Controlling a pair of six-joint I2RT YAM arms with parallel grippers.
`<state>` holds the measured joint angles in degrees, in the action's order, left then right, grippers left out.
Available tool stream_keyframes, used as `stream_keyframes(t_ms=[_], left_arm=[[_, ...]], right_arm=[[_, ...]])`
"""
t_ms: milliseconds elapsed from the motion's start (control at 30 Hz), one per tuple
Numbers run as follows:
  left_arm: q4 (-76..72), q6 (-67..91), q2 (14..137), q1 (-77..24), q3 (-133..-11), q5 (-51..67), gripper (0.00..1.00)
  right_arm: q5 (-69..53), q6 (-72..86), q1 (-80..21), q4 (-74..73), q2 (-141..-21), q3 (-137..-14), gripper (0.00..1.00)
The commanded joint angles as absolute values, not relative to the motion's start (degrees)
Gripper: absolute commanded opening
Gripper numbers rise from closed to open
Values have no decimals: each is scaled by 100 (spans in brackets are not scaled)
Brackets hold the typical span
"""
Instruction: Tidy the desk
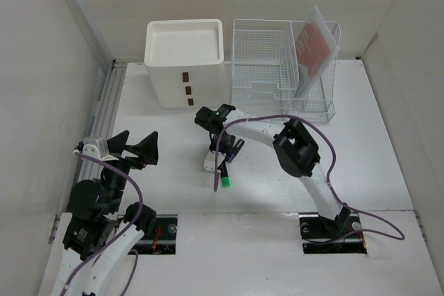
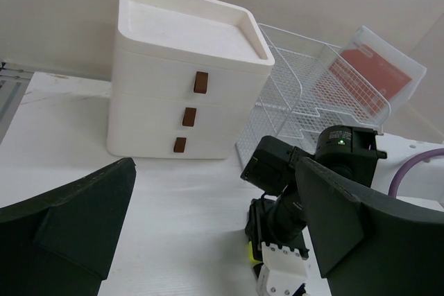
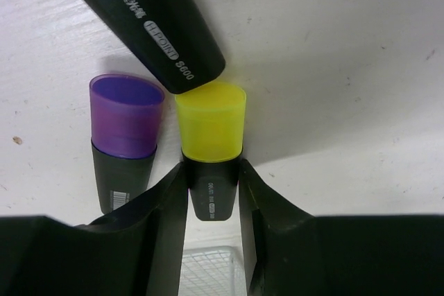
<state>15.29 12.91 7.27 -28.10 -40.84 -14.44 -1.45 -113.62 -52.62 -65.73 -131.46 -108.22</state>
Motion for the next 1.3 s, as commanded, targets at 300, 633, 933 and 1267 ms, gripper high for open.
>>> stream_keyframes(t_ms=[300,633,933,1267], left_arm=[[1354,1274,765,-2795,-4087,-1485,100],[941,1204,940,-2795,-3981,-642,100],[1107,1897,2021,-2795,-4034,185,100],[1222,2452,2012,-2795,-3981,185,97]], right_arm=[[-2724,-7898,-5291,-5550,-13044,-10311,1],[-2392,-5433,-5291,-3508,-11576,-9483,0],[-1433,-3825,-4870,-3445,-11276,-10748,0],[-1124,-3314,-4158,-3225,-11206,-11855,0]])
